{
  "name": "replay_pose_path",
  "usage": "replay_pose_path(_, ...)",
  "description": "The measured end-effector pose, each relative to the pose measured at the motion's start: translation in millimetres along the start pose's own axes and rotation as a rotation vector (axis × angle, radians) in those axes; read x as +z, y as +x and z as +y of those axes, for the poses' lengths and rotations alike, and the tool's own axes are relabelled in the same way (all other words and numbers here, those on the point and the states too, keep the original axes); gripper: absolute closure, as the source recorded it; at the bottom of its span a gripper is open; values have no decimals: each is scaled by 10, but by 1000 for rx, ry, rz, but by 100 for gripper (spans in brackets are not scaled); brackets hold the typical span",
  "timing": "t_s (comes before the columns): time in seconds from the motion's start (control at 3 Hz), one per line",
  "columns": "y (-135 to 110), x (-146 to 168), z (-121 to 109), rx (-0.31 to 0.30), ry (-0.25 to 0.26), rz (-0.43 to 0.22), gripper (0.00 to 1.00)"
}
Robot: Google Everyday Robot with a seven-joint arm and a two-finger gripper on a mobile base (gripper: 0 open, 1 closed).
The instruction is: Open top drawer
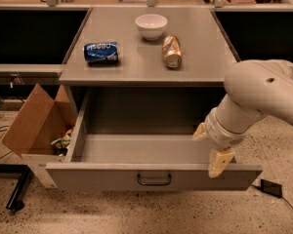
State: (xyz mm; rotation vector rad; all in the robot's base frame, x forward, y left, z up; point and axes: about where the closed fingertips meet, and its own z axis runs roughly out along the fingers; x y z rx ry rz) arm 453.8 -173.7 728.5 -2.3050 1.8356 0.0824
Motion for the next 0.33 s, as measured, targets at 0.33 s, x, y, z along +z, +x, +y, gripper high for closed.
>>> replay_pose_path(0.33, -2, -171, -25, 2, 51, -32, 0)
